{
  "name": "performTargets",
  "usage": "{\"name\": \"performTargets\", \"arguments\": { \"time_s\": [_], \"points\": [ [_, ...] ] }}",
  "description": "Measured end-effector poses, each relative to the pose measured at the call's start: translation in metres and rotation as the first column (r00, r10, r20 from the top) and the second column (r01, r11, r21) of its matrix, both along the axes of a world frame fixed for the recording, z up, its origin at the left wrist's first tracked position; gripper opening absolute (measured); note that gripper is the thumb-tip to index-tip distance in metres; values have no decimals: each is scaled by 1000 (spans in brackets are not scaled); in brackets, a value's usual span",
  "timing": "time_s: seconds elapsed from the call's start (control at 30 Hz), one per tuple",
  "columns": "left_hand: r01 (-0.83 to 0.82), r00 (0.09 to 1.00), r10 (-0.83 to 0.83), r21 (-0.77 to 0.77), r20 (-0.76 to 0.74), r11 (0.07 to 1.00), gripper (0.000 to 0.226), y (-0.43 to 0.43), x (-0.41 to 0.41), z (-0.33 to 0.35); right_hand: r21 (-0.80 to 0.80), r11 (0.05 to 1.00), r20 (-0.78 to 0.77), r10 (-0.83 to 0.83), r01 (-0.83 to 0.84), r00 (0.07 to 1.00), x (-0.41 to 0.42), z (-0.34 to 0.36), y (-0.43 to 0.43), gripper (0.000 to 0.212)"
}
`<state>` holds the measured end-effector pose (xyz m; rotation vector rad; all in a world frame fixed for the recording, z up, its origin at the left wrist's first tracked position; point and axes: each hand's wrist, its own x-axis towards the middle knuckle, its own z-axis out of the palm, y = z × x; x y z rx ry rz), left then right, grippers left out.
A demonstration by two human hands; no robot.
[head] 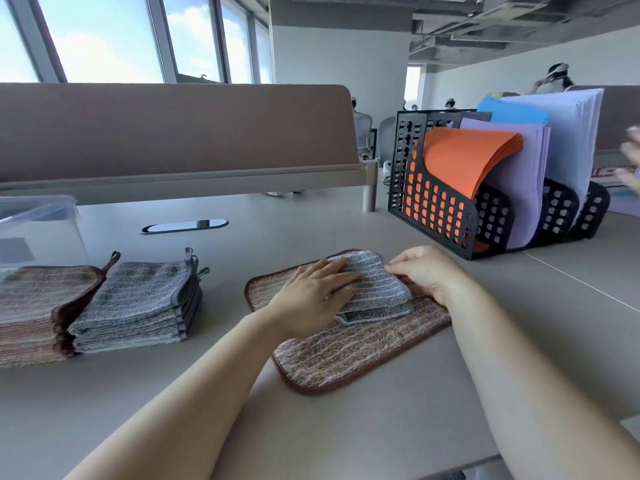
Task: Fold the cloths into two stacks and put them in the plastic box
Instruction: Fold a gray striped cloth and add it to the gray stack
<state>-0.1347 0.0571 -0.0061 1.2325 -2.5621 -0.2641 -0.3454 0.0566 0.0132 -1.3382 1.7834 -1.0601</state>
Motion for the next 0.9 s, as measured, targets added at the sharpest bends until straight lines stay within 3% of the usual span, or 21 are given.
{"name": "performTargets", "arguments": {
  "time_s": [0.13, 0.27, 0.4, 0.57, 0.73, 0.8, 0.9],
  "points": [
    [-7, 998, 4, 58, 55, 998, 52, 2, 2, -1, -5, 1000, -12, -15, 15, 1000, 1, 2, 2, 10],
    [14, 986, -14, 5, 165, 1000, 66, 5, 8, -2, 7, 1000, -100, 17, -17, 995, 3, 3, 5, 12],
    [23, 984, -32, 52, 177, 998, 61, 4, 10, -5, 15, 1000, -138, 24, -22, 990, 4, 4, 6, 12],
    [11, 984, -28, 97, 175, 995, 55, 5, 4, -6, 41, 999, -259, 31, -21, 965, 6, 2, 7, 32],
    [3, 986, -24, 130, 165, 992, 52, 6, 2, -6, 28, 997, -239, 71, -66, 968, 10, 3, 6, 53],
    [1, 991, -22, 162, 130, 987, 54, 6, 2, -7, 28, 997, -184, 78, -74, 980, 9, 1, 5, 57],
    [-11, 989, 49, 260, -138, 966, 65, 5, 3, -3, 28, 993, -106, 117, -115, 987, 9, 3, 6, 29]
  ]
}}
